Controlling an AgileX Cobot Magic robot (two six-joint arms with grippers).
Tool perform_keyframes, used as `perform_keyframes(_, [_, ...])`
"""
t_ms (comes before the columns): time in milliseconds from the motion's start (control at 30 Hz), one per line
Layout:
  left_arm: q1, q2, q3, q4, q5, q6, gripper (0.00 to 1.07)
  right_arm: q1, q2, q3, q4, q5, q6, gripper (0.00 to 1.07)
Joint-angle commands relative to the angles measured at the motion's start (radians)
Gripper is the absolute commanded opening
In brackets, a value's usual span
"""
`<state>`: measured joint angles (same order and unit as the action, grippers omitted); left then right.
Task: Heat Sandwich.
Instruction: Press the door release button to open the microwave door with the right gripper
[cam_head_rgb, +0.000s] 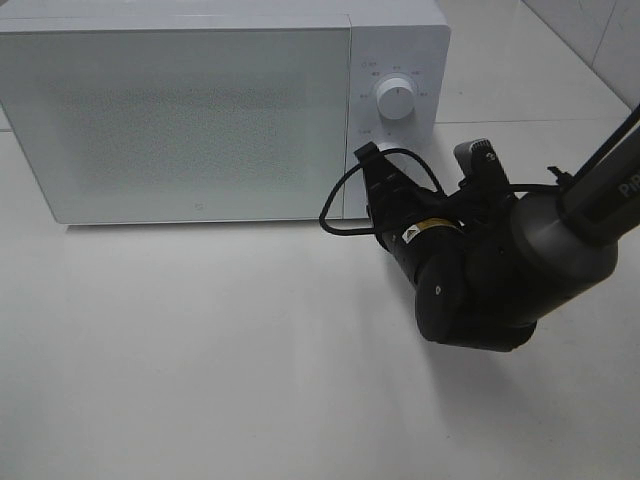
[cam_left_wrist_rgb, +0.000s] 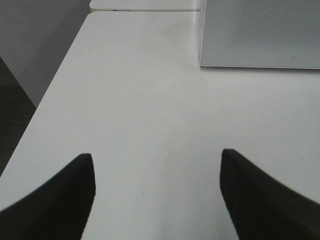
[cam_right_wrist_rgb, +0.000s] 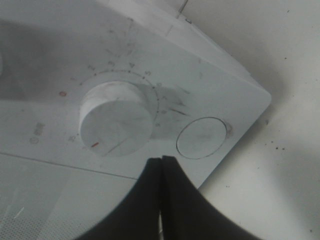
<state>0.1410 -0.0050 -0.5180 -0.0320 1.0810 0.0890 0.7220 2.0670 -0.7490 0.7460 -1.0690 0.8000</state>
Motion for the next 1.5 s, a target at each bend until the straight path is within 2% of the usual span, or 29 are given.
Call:
perform_keyframes(33, [-0.007, -0.016, 0.002, 0.004, -0.014, -0.006, 0.68, -0.018, -0.001, -0.014, -0.030, 0.056, 0.021, 0.00])
perform_keyframes(367, [-0.007, -0.016, 0.002, 0.004, -0.014, -0.006, 0.68, -0.024, -0.001, -0.022, -0.014, 0.105, 0.032, 0.00])
perform_keyframes(567, [-0.007, -0.016, 0.002, 0.004, -0.014, -0.005, 0.68, -0.024, 0.022, -0.073, -0.011, 0.131, 0.022, 0.00])
perform_keyframes(867, [-0.007, -0.016, 0.002, 0.004, -0.014, -0.004, 0.68, -0.050, 0.045, -0.096, 0.017, 0.131, 0.020, 0.00])
perform_keyframes(1500, [-0.007, -0.016, 0.002, 0.004, -0.014, -0.004, 0.68, -0.088, 0.104, -0.177, -0.010, 0.153, 0.010, 0.00])
